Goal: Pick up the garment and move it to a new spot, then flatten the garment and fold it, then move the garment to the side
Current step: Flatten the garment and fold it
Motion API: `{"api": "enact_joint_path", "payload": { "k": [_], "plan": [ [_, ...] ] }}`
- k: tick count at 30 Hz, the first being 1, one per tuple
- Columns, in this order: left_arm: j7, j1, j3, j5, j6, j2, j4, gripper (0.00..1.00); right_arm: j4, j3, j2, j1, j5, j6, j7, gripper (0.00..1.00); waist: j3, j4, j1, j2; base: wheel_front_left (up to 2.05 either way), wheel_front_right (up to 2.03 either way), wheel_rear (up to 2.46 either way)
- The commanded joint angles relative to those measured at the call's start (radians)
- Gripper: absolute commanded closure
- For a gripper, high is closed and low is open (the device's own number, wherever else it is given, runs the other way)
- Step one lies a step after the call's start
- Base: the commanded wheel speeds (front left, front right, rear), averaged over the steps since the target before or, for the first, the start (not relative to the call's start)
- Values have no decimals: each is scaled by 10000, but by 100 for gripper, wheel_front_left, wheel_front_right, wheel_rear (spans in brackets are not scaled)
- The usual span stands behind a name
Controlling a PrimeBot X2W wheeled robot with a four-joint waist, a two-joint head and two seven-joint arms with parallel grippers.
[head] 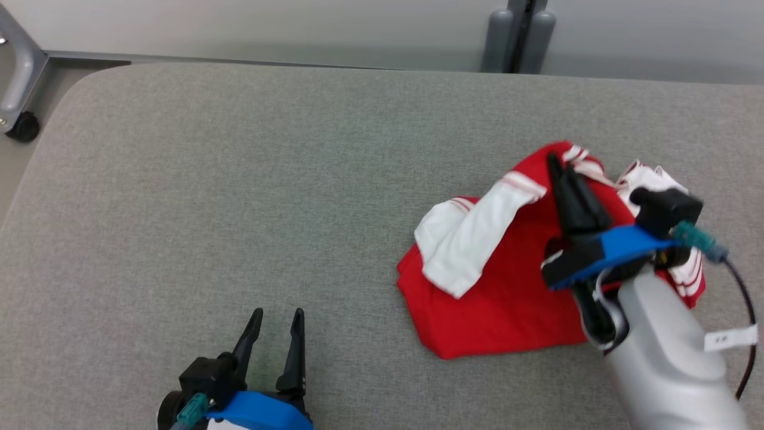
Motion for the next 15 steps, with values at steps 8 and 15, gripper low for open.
{"api": "enact_joint_path", "payload": {
  "k": [8, 15],
  "plan": [
    [-45, -716, -740, -205, 34, -3, 42, 0, 2719, -1568, -902, -3331, -1135, 1, -28, 99, 585, 1161, 0, 0, 0, 0, 0],
    [-43, -561, -797, -428, 240, -8, 45, 0, 4085, -2662, -855, -3874, -2777, -1, -29, 0, 743, 1165, 0, 0, 0, 0, 0]
  ]
}}
